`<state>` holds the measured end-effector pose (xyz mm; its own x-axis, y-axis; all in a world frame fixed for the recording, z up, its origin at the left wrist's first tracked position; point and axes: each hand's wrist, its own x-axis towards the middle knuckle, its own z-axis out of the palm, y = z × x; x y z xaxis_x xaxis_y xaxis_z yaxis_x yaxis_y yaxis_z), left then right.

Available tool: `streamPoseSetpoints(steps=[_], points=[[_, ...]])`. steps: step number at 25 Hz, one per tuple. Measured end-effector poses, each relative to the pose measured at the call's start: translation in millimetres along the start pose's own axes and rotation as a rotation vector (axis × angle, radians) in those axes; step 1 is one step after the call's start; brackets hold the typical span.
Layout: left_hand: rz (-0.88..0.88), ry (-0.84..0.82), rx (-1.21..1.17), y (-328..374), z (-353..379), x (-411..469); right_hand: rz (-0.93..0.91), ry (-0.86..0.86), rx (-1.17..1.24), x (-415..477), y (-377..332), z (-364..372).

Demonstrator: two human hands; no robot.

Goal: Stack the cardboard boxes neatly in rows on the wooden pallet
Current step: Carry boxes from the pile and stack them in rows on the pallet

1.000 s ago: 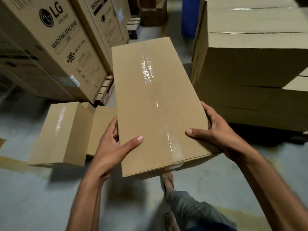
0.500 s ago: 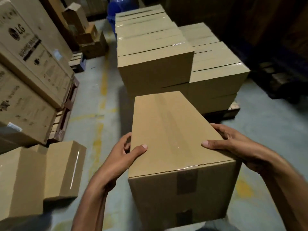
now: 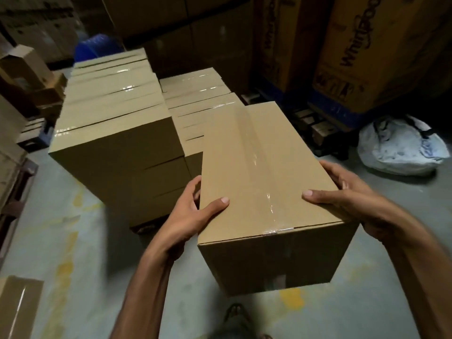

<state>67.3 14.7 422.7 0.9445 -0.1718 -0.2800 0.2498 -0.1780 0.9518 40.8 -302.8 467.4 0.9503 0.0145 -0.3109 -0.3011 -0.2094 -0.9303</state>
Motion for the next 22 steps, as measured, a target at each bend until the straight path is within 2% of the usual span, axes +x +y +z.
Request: streamPoseSetpoints(steps=[10,16,22], points=[[0.132,0.076,0.015,66.3,94.1,199.7,-0.142,0.078,0.082,180.2,4.0,-146.2],[0.103,0.113,0.003,114.1,137.5,301.6,-0.193,0.014,0.019,295.8,-23.7,-230.1],[0.09,0.324,-0.045,137.2,180.2,397.9,-0.233,-0.205,-0.042,455.5,-48.2,-293.1]])
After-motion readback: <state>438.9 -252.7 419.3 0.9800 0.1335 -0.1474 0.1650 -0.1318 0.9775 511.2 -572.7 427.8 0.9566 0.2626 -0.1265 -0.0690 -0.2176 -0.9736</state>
